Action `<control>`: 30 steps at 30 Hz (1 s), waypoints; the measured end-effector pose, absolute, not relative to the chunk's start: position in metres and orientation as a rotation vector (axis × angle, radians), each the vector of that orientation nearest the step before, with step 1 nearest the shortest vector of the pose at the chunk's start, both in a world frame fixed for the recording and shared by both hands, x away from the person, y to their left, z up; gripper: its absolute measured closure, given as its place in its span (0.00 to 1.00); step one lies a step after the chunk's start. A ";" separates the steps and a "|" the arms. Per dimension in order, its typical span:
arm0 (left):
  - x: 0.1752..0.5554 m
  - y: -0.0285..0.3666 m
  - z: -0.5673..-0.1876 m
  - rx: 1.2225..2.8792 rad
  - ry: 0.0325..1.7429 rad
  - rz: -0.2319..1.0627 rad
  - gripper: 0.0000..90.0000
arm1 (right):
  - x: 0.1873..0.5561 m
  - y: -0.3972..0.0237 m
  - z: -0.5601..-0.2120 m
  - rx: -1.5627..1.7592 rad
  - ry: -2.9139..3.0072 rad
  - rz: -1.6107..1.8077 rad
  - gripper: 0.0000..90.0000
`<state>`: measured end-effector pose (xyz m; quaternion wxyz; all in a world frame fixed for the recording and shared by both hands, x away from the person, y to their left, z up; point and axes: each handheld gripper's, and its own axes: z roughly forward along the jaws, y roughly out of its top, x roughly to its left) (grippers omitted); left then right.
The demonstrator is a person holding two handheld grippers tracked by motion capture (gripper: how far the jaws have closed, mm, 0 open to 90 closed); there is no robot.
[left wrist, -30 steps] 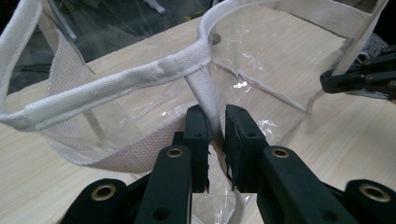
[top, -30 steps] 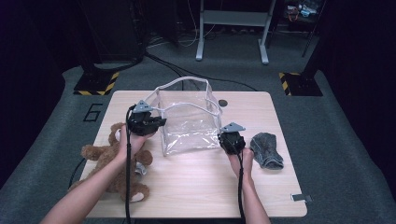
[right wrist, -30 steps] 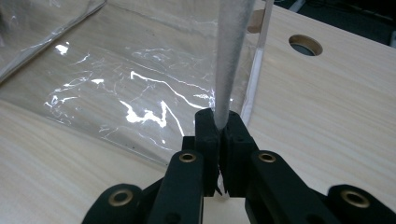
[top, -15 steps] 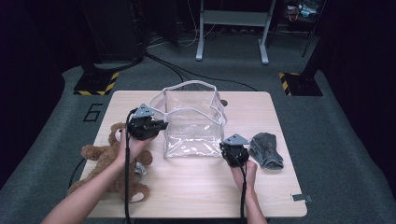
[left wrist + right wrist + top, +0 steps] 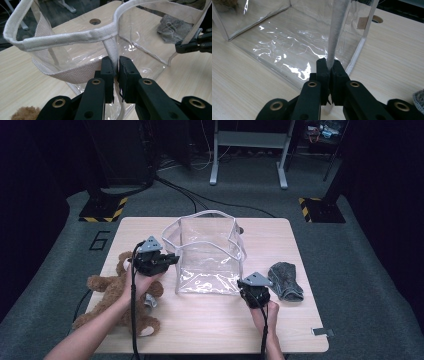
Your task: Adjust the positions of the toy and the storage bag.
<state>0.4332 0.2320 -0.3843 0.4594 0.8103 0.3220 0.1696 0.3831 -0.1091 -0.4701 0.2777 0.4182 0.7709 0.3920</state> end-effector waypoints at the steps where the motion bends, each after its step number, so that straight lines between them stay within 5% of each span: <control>1: 0.431 0.231 -0.384 1.997 0.787 0.418 0.91 | 0.382 -0.110 -0.470 1.118 2.074 1.051 0.97; 8: 0.419 0.231 -0.385 1.997 0.770 0.421 0.91 | 0.373 -0.116 -0.471 1.097 2.085 1.058 0.96; 10: 0.419 0.232 -0.385 2.000 0.770 0.421 0.89 | 0.373 -0.117 -0.471 1.104 2.079 1.070 0.84; 15: 0.418 0.239 -0.382 2.014 0.833 0.453 0.53 | 0.370 -0.124 -0.472 1.132 2.070 1.116 0.43; 18: 0.415 0.248 -0.381 1.993 0.874 0.478 0.38 | 0.365 -0.133 -0.475 1.178 2.068 1.164 0.27; 30: 0.418 0.287 -0.384 1.899 1.052 0.513 0.14 | 0.351 -0.155 -0.504 1.260 2.138 1.064 0.08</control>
